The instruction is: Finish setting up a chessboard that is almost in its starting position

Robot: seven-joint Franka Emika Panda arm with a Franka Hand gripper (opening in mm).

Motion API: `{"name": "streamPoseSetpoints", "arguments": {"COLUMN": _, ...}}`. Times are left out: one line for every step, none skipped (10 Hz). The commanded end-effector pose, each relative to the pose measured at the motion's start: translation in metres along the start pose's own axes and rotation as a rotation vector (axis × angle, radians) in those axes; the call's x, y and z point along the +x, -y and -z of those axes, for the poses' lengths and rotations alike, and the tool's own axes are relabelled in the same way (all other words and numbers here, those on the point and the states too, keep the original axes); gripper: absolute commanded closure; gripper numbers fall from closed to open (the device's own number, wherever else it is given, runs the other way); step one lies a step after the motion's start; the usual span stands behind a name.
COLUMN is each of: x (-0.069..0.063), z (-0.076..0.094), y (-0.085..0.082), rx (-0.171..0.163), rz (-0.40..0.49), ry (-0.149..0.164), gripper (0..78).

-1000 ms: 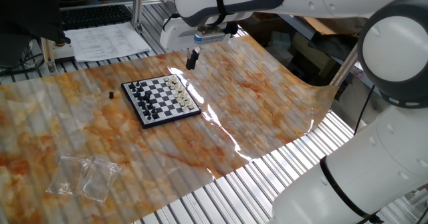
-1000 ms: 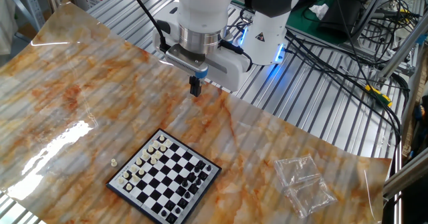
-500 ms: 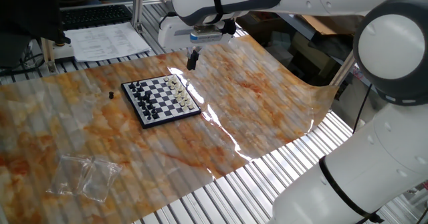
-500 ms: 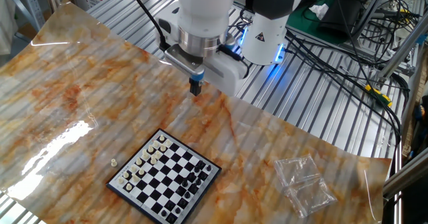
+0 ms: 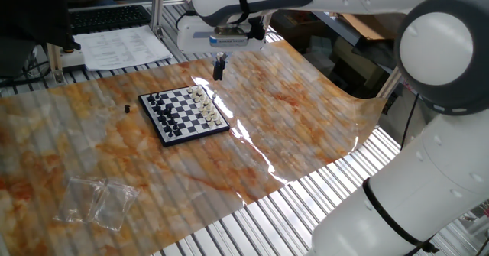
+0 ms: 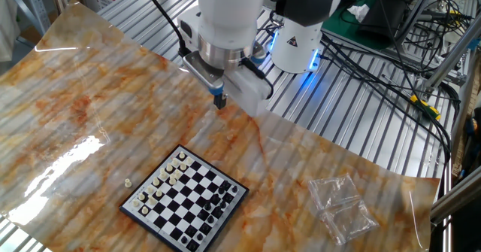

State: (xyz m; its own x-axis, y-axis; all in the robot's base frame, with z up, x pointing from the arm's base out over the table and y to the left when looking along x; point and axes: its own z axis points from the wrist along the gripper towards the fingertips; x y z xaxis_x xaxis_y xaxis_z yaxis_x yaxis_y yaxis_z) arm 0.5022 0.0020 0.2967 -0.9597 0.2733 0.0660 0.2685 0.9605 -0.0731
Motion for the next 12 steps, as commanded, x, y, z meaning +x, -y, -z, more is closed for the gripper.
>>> {"name": "streamPoseSetpoints", "arguments": {"x": -0.016, "z": -0.01, "y": -0.02, "rx": 0.018, "rz": -0.128, "ry": -0.027, "gripper": 77.6}}
{"name": "streamPoseSetpoints", "arguments": {"x": -0.018, "z": -0.013, "y": -0.024, "rx": 0.017, "rz": -0.145, "ry": -0.028, "gripper": 77.6}}
{"name": "streamPoseSetpoints", "arguments": {"x": -0.021, "z": -0.014, "y": -0.026, "rx": 0.016, "rz": -0.156, "ry": -0.028, "gripper": 77.6}}
{"name": "streamPoseSetpoints", "arguments": {"x": -0.026, "z": -0.016, "y": -0.031, "rx": 0.014, "rz": -0.166, "ry": -0.028, "gripper": 77.6}}
{"name": "streamPoseSetpoints", "arguments": {"x": -0.028, "z": -0.014, "y": -0.035, "rx": 0.013, "rz": -0.174, "ry": -0.028, "gripper": 77.6}}
{"name": "streamPoseSetpoints", "arguments": {"x": -0.03, "z": -0.012, "y": -0.039, "rx": 0.014, "rz": -0.178, "ry": -0.027, "gripper": 77.6}}
{"name": "streamPoseSetpoints", "arguments": {"x": -0.033, "z": -0.008, "y": -0.042, "rx": 0.014, "rz": -0.183, "ry": -0.03, "gripper": 77.6}}
{"name": "streamPoseSetpoints", "arguments": {"x": -0.036, "z": -0.007, "y": -0.044, "rx": 0.014, "rz": -0.188, "ry": -0.033, "gripper": 77.6}}
{"name": "streamPoseSetpoints", "arguments": {"x": -0.037, "z": -0.008, "y": -0.045, "rx": 0.02, "rz": -0.186, "ry": -0.029, "gripper": 77.6}}
{"name": "streamPoseSetpoints", "arguments": {"x": -0.037, "z": -0.007, "y": -0.045, "rx": 0.023, "rz": -0.178, "ry": -0.025, "gripper": 77.6}}
{"name": "streamPoseSetpoints", "arguments": {"x": -0.038, "z": -0.007, "y": -0.045, "rx": 0.023, "rz": -0.172, "ry": -0.023, "gripper": 77.6}}
{"name": "streamPoseSetpoints", "arguments": {"x": -0.038, "z": -0.007, "y": -0.045, "rx": 0.018, "rz": -0.18, "ry": -0.015, "gripper": 77.6}}
